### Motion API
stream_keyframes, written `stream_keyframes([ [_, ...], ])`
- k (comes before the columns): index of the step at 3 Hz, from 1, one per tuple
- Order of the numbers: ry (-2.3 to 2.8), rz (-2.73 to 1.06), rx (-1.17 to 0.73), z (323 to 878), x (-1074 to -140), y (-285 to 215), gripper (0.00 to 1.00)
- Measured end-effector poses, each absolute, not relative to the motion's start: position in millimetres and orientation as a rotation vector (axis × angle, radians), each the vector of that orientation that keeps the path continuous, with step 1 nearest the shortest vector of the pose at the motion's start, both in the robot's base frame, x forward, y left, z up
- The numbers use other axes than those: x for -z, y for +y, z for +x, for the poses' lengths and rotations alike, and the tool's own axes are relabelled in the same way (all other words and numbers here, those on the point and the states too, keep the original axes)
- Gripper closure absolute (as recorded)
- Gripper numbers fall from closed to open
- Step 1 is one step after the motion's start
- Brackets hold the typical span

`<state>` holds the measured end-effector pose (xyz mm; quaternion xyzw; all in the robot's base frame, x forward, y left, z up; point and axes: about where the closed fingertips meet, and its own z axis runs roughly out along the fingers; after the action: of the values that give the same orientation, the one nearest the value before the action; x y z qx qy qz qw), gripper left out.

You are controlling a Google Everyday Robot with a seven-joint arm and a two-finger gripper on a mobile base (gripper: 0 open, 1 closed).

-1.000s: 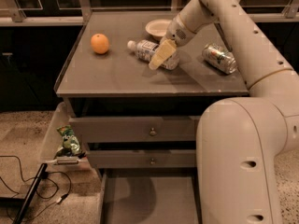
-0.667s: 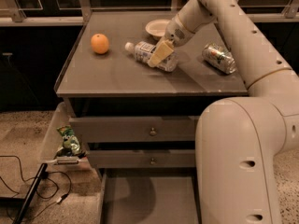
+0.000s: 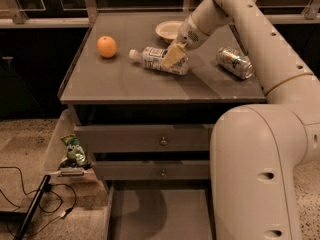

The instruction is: Place blue plastic bottle into bottom drawer

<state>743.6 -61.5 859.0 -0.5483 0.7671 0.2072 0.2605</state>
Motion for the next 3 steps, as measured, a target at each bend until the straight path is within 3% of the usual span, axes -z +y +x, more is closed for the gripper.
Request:
stream_keyframes([
  [1, 2.077, -1.485, -0.561, 743.6, -859.0, -61.5, 1.0],
  [3, 1.915, -1.55, -0.554, 694.2, -887.4, -81.0, 1.0],
])
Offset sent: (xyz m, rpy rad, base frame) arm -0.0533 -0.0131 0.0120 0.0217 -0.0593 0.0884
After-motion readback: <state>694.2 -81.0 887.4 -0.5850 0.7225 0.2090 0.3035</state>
